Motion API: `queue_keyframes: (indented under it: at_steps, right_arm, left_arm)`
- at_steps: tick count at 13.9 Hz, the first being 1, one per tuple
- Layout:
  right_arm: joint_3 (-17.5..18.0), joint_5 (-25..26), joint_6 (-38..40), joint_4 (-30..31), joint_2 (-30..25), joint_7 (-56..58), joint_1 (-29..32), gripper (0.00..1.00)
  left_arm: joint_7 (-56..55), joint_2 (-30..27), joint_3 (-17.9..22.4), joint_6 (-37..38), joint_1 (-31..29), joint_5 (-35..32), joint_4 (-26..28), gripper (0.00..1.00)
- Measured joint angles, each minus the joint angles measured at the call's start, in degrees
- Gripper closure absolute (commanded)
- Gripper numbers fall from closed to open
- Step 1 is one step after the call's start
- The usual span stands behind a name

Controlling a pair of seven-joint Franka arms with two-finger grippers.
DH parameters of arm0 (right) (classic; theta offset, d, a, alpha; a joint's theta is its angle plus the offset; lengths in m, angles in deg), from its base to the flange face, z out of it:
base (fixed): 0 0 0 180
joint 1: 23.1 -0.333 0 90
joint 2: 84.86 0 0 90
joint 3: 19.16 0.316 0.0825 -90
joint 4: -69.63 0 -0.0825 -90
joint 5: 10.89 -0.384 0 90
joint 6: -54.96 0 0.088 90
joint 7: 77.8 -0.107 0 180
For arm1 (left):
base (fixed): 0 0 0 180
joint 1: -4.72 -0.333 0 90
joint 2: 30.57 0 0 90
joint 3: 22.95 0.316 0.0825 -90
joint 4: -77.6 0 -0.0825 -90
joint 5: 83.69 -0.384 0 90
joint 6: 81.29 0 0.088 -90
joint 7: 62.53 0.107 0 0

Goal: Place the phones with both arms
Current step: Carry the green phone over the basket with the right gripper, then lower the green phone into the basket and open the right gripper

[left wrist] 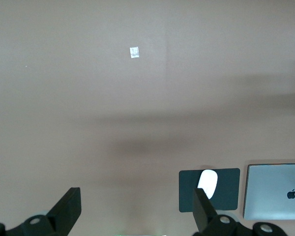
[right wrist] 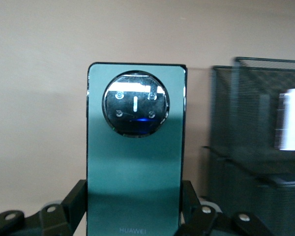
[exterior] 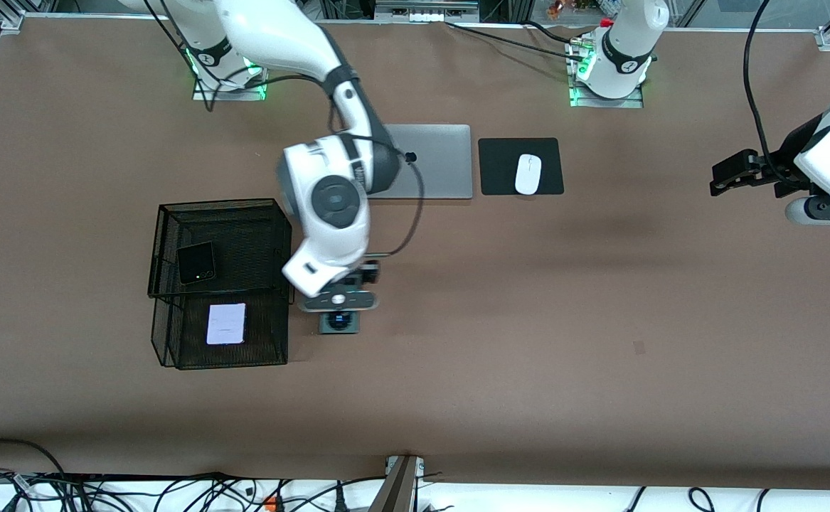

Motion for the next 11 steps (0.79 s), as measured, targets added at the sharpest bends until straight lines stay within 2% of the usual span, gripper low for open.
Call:
queue_keyframes:
  at_steps: [5, 8, 11]
  right_arm:
    - [-5.6, -0.1, 0.3, 16.9, -12.8, 14.4, 0.6, 1.00]
    - [-6.3, 0.0, -2.4, 27.8, -21.5, 15.8, 0.5, 1.00]
    - [-6.3, 0.0, -8.2, 37.3, -27.0, 16.2, 0.3, 1.00]
  left_arm:
    - [0.0, 0.0, 0.0, 0.0, 0.0, -0.2, 0.0, 0.00]
    - [0.0, 0.0, 0.0, -0.1, 0.0, -0.2, 0.0, 0.00]
    - [0.0, 0.0, 0.0, -0.5, 0.0, -0.2, 0.0, 0.00]
